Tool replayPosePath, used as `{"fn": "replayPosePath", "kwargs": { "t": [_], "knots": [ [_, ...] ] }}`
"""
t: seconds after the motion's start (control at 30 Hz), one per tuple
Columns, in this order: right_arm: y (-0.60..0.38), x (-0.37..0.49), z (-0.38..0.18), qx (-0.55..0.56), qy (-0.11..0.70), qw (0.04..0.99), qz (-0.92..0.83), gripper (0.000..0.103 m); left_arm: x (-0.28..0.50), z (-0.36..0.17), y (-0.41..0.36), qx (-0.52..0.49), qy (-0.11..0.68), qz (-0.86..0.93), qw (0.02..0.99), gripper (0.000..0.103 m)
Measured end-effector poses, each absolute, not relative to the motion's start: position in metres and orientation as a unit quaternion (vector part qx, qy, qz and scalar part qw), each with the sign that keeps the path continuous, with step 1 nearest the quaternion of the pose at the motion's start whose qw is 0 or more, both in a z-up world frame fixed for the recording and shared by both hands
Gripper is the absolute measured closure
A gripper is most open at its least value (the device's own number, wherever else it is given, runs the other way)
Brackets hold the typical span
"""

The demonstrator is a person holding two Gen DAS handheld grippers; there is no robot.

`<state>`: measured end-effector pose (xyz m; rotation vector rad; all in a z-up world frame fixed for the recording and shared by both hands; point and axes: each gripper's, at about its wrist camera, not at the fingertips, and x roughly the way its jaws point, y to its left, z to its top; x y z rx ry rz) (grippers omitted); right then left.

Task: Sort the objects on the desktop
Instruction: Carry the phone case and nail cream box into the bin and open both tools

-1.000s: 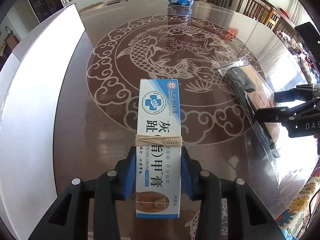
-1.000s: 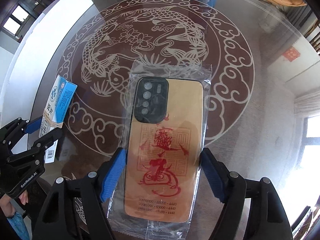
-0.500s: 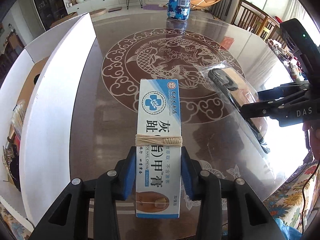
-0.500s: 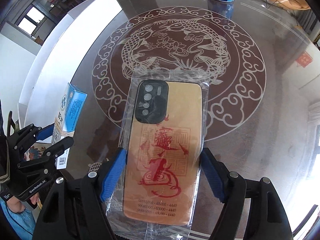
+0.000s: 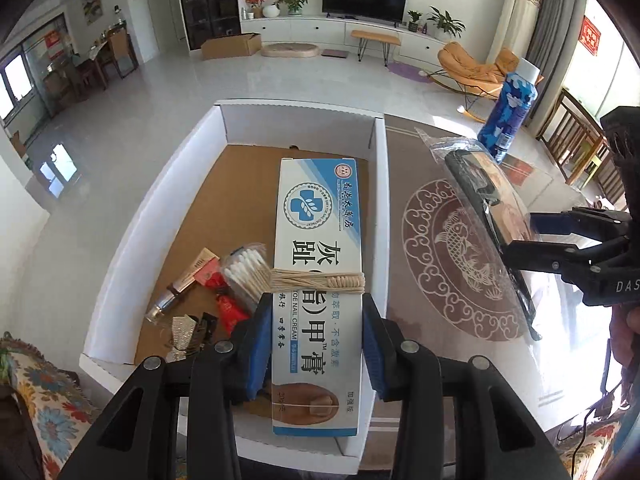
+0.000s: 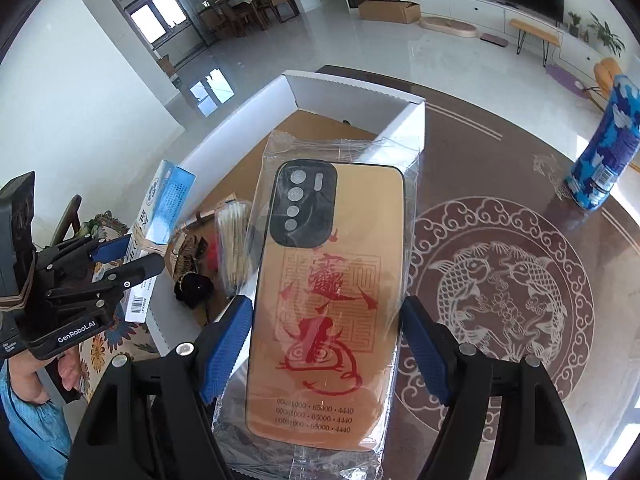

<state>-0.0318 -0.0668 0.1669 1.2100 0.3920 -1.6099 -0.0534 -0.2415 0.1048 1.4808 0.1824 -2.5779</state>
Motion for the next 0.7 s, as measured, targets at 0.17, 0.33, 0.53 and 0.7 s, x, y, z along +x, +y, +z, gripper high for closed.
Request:
{"fn": "replayPosePath", "kwargs": {
  "t": [0.17,0.33,0.53,0.7],
  "knots": [
    [-0.16,0.003,0.187,0.466,0.165,0.572,-0.655,0.027,-0.064,0.097,-0.312,0.493,0.093,-0.855,0.133,0.063],
    [-0.237,0.029,0.166,0.424,0.205,0.589,-0.657,0.027,-0.081,0.064,-0.349,0.514,0.104,-0.838,0.153,0.063],
    [-0.288,0.027,0.106,0.438,0.244,0.57,-0.651,0.027,-0.101,0.01,-0.372,0.544,0.126,-0.815,0.155,0.063],
    [-0.304,0.019,0.073,0.449,0.256,0.563,-0.644,0.026,-0.113,-0.017,-0.374,0.565,0.126,-0.8,0.157,0.062]
  ]
}}
